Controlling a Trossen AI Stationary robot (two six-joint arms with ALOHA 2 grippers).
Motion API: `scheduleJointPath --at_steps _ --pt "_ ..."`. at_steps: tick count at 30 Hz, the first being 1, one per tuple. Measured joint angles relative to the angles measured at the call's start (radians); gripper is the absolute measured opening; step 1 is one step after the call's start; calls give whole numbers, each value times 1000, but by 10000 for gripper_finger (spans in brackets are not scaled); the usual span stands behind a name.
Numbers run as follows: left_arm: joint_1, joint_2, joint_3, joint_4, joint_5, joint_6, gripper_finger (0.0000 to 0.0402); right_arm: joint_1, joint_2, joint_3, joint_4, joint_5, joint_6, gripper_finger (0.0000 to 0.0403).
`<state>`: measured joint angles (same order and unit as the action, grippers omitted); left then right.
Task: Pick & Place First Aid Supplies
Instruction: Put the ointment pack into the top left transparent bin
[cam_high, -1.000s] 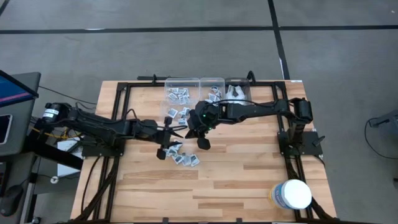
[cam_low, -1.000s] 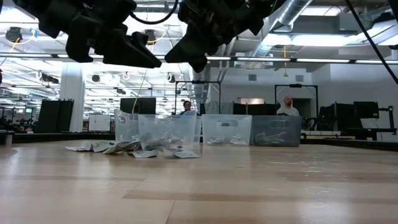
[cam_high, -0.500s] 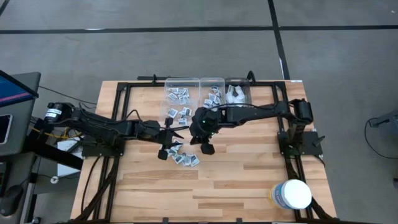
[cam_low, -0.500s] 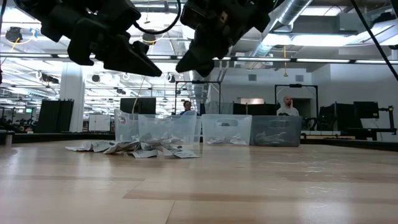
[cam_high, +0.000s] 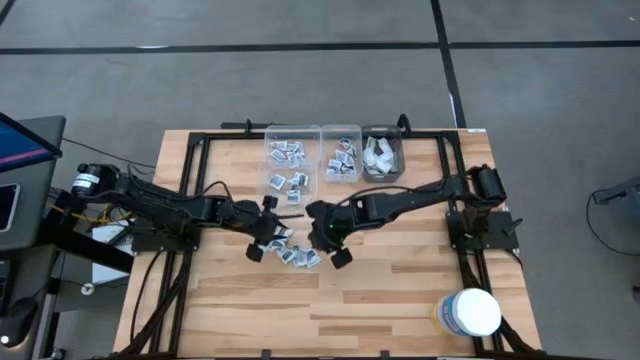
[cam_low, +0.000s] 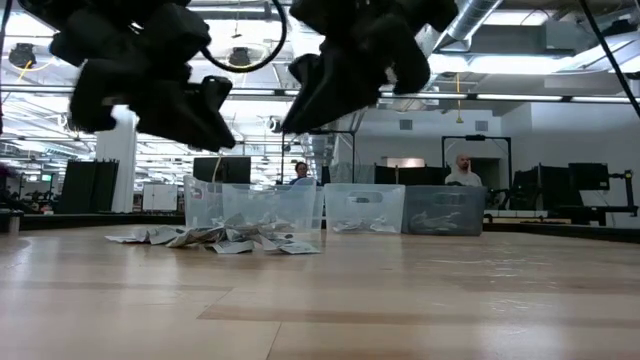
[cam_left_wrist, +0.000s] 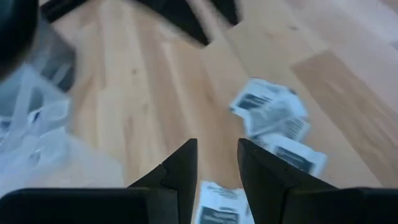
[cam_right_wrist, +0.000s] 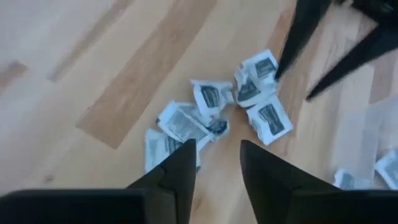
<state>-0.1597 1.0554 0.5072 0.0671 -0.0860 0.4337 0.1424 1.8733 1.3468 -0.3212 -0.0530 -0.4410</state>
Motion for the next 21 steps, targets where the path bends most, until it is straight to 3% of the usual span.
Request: scheduleJointPath --at_steps 10,18,21 --pt "-156 0 0 -52 -130 59 115 76 121 2 153 32 -12 144" --pt "-240 6 -1 -116 -169 45 115 118 198 3 214 38 -11 142" --pt "-245 -5 -7 -124 -169 30 115 128 231 9 257 100 -4 145"
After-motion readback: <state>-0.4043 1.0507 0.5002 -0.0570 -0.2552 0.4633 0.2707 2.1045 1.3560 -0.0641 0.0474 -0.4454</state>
